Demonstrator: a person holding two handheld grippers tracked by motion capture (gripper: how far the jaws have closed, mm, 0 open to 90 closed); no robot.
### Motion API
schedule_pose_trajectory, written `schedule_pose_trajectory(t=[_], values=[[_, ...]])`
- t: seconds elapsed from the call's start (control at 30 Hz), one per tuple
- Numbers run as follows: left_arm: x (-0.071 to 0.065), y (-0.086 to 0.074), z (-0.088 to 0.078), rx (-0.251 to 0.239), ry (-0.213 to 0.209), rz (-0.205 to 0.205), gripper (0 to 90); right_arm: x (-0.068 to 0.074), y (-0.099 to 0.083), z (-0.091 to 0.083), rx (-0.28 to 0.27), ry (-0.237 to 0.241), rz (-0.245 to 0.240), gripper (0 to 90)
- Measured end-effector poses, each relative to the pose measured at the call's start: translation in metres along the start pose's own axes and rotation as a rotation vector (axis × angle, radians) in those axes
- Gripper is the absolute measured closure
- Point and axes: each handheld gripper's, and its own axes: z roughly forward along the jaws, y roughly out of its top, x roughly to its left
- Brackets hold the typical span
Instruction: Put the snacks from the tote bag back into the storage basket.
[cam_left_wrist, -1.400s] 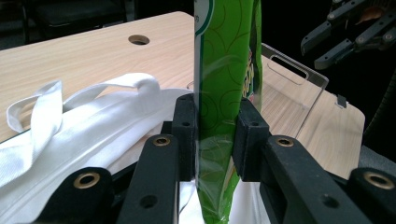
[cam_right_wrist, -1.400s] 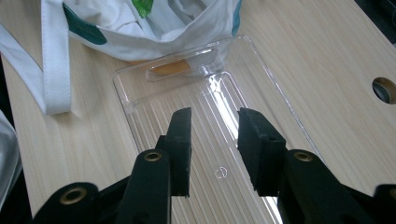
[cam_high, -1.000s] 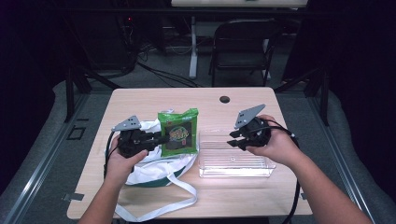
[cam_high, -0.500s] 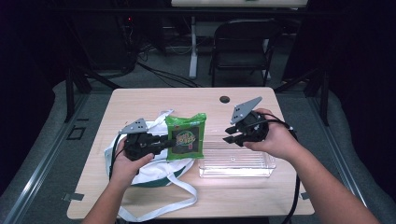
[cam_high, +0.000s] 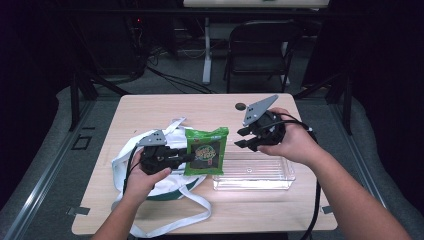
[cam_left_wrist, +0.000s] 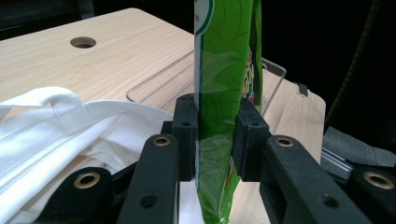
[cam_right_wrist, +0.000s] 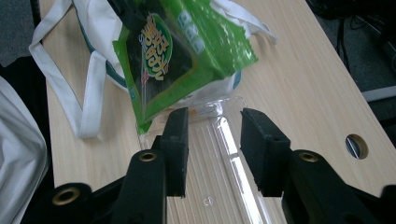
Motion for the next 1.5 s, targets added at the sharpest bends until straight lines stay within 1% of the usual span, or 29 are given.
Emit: schedule_pose_trajectory(t=[0.07,0.1,0.33,0.4,0.5,0.53,0.57,0.63,0.67,0.73,0.87,0.9,1.0,1.1,1.23,1.27,1.3,1.33,1.47,1.5], values=[[-0.001,0.0,0.001,-0.006,0.0,0.004,73.7,-0.001,0.003,-0.001,-0.001,-0.005,-0.008,59.2],[-0.001,0.0,0.002,-0.004,0.0,0.002,73.7,-0.001,0.005,-0.001,-0.005,0.002,-0.008,58.1],[-0.003,0.0,0.005,0.002,-0.004,0.007,73.8,-0.002,0.015,0.001,0.01,0.007,-0.026,52.5],[-0.003,0.0,0.006,0.004,-0.006,0.013,73.8,-0.002,0.017,0.002,0.012,0.006,-0.031,51.5],[-0.004,0.0,0.007,0.005,-0.005,0.01,73.8,-0.002,0.02,0.004,0.013,0.009,-0.036,51.0],[-0.004,0.0,0.008,0.006,-0.005,0.01,73.8,-0.002,0.022,0.005,0.019,0.014,-0.043,50.9],[-0.004,0.0,0.008,0.004,-0.005,0.008,73.8,-0.002,0.023,0.006,0.013,0.01,-0.043,50.7],[-0.005,0.0,0.009,0.005,-0.009,0.01,73.8,-0.002,0.025,0.006,0.021,0.012,-0.053,50.2],[-0.005,0.001,0.009,0.007,-0.011,0.012,73.8,-0.001,0.026,0.008,0.009,0.013,-0.045,49.9],[-0.006,0.001,0.01,0.005,-0.013,0.013,73.8,-0.001,0.029,0.009,0.017,0.014,-0.056,49.1],[-0.008,0.002,0.012,0.01,-0.017,0.025,73.8,-0.001,0.034,0.012,0.019,0.026,-0.068,48.6],[-0.009,0.002,0.012,0.016,-0.017,0.024,73.8,0.0,0.035,0.014,0.017,0.029,-0.068,48.3],[-0.01,0.001,0.013,0.014,-0.022,0.025,73.8,0.001,0.039,0.018,0.02,0.04,-0.074,48.3],[-0.01,0.002,0.013,0.012,-0.021,0.025,73.8,0.002,0.042,0.022,0.035,0.048,-0.086,48.3],[-0.011,0.002,0.014,0.009,-0.025,0.03,73.8,0.003,0.044,0.026,0.034,0.058,-0.084,48.5],[-0.012,0.002,0.014,0.01,-0.028,0.038,73.8,0.003,0.045,0.027,0.042,0.058,-0.092,48.9],[-0.012,0.002,0.015,0.012,-0.026,0.043,73.8,0.004,0.045,0.029,0.036,0.06,-0.085,49.1],[-0.013,0.002,0.016,0.013,-0.027,0.046,73.9,0.003,0.046,0.029,0.048,0.062,-0.093,49.2],[-0.014,0.002,0.018,0.012,-0.033,0.051,73.9,0.005,0.047,0.034,0.051,0.077,-0.092,50.1],[-0.015,0.002,0.018,0.012,-0.035,0.05,73.8,0.005,0.048,0.035,0.059,0.081,-0.1,50.5]])
